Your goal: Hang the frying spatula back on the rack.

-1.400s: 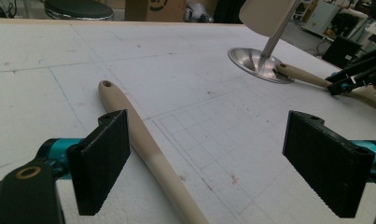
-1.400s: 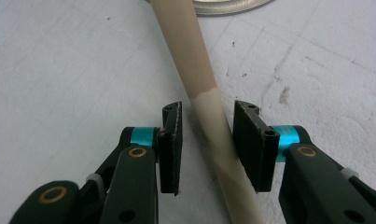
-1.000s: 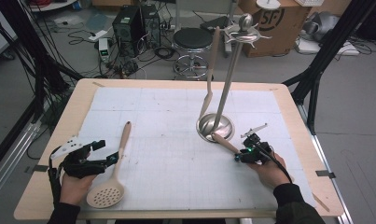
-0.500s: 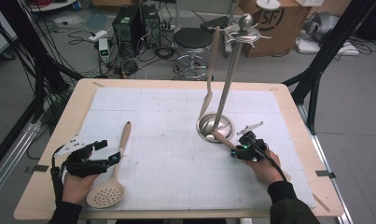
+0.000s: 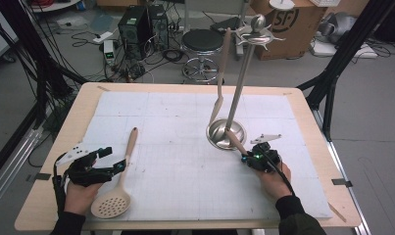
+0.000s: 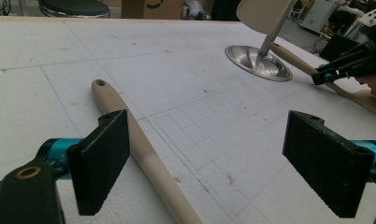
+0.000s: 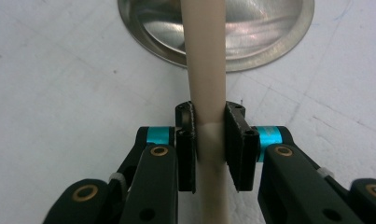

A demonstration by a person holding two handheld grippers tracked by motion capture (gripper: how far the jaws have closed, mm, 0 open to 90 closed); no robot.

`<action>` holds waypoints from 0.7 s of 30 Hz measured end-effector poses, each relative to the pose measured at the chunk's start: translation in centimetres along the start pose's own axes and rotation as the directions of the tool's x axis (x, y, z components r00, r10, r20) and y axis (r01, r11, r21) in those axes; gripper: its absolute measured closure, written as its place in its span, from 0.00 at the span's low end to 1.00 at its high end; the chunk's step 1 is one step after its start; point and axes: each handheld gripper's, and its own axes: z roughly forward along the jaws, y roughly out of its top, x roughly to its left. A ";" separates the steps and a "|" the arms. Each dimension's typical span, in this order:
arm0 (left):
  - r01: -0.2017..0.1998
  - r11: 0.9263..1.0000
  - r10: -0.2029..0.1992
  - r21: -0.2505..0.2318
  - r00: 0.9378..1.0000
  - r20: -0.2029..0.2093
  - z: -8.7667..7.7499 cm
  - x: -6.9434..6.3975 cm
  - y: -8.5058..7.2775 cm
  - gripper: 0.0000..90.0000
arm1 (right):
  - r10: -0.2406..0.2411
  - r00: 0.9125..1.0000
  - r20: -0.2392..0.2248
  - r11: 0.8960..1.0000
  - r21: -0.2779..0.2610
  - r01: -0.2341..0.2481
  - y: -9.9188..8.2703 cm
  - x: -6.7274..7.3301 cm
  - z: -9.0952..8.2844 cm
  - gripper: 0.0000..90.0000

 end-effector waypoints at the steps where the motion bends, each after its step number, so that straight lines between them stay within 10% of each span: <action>1: 0.002 1.000 -0.002 -0.001 1.000 0.000 0.0 0.0 0.0 0.17 | 0.019 1.000 -0.016 1.000 -0.015 -0.020 0.0 -0.1 -0.1 0.85; 21: 0.001 1.000 -0.001 0.000 1.000 -0.001 0.0 0.0 0.0 0.18 | 0.118 0.991 -0.059 0.980 -0.156 -0.126 -0.1 -1.0 -2.9 0.85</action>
